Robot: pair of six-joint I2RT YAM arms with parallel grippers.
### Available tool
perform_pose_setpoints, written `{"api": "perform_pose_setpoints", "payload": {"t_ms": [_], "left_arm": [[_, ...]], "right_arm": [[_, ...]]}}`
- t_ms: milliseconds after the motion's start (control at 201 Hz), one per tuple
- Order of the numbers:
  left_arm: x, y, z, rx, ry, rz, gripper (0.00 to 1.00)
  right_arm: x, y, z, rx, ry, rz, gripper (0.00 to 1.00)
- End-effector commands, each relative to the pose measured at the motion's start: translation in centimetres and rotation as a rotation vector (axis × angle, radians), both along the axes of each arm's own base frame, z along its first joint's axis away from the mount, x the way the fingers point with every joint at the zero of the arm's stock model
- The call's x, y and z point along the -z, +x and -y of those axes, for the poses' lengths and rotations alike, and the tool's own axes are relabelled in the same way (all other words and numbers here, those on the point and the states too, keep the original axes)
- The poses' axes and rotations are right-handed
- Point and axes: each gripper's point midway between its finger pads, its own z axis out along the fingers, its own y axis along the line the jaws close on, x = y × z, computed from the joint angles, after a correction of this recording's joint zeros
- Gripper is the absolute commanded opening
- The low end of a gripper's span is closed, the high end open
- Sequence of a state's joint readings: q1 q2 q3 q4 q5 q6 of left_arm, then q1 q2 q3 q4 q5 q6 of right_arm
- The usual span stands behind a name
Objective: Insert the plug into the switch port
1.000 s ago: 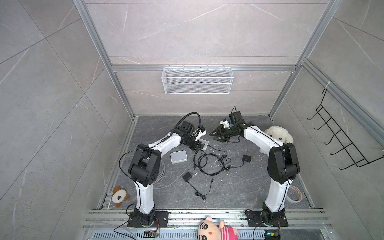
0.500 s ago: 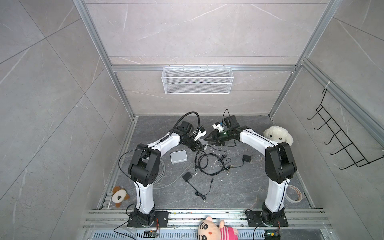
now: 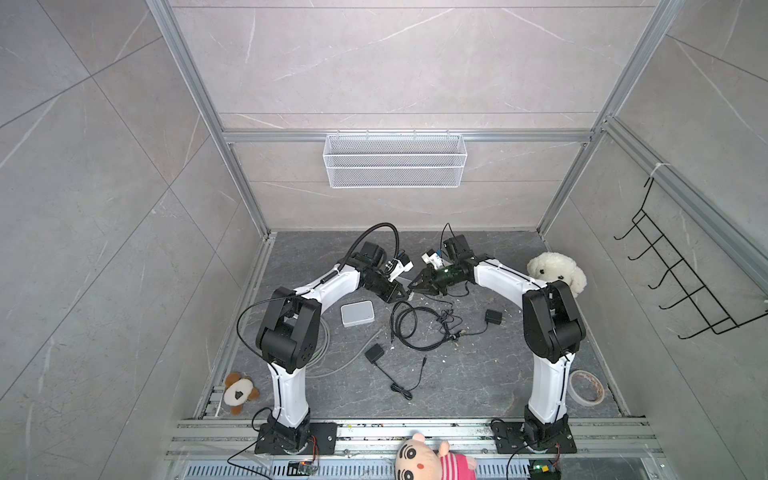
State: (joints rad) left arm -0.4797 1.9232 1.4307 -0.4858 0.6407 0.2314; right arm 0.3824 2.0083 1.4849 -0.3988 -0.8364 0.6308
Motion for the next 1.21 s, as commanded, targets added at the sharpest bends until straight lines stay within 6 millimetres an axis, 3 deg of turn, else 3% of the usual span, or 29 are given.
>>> {"api": "perform_pose_setpoints", "payload": {"t_ms": [0,169,338,448,617,771,936,1065,1205], "left_arm": [[-2.4,0.5,0.5,0.019,-0.063,0.027,0.01],[-2.4,0.6,0.4,0.009,-0.056,0.036,0.04],[-2.0,0.7,0.1,-0.013,-0.046,0.041,0.28],[-1.5,0.5,0.0,-0.024,-0.046,0.028,0.33],[-0.6,0.1,-0.2,-0.026,-0.038,0.005,0.33],[0.2,0.1,-0.7,-0.041,-0.016,0.002,0.26],[-0.4,0.8,-1.4,-0.079,-0.049,0.014,0.21],[-1.2,1.1,-1.6,-0.078,-0.087,0.02,0.09],[-1.3,1.4,-1.5,-0.075,-0.07,0.0,0.05]], "right_arm": [[0.1,-0.2,-0.5,-0.031,0.013,0.009,0.19],[0.4,-0.5,-0.3,-0.024,0.001,-0.015,0.1],[0.2,0.2,-0.2,0.045,0.026,-0.059,0.08],[0.0,0.7,-0.1,0.078,0.045,-0.075,0.08],[-0.7,1.1,-0.3,0.086,0.061,-0.072,0.07],[-0.9,1.4,-0.2,0.092,0.057,-0.075,0.07],[-0.4,1.4,-0.2,0.089,0.043,-0.09,0.07],[-0.4,1.5,-0.3,0.087,0.052,-0.087,0.07],[-0.1,1.9,-0.4,0.076,0.045,-0.068,0.17]]}}
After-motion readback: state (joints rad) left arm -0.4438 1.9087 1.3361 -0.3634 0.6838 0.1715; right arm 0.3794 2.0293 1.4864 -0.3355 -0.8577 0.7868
